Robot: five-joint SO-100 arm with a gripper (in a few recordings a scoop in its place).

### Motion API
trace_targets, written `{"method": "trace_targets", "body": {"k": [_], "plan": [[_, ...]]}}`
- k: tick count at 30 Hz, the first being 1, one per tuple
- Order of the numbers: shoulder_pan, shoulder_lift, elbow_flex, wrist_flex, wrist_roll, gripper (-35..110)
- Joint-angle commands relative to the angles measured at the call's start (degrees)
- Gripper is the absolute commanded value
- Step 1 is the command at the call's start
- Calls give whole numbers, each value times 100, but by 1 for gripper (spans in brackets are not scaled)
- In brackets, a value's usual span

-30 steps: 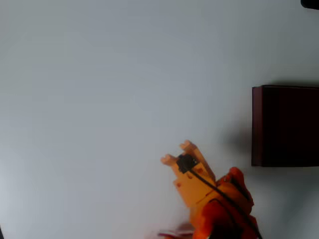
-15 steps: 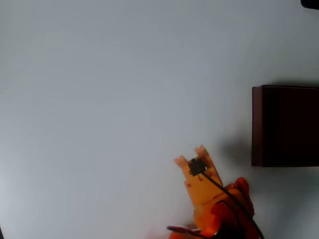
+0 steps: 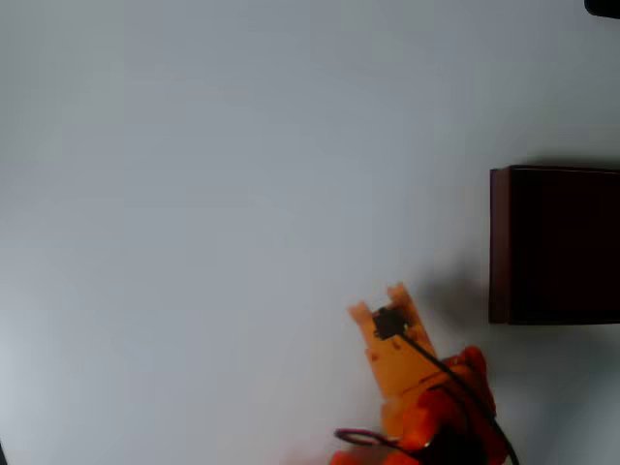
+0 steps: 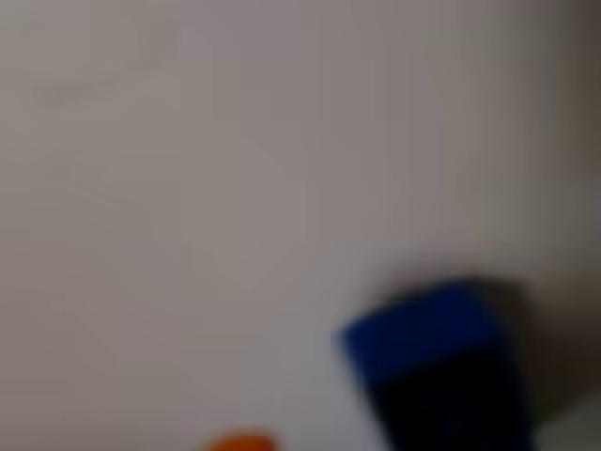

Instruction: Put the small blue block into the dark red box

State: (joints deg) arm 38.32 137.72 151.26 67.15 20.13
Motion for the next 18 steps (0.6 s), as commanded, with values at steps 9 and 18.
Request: {"method": "trace_targets", "body": {"k": [9,18], "plan": [[255,-729,-149,-308,26,26],[694,-1450,-475,-519,-308,26]]}}
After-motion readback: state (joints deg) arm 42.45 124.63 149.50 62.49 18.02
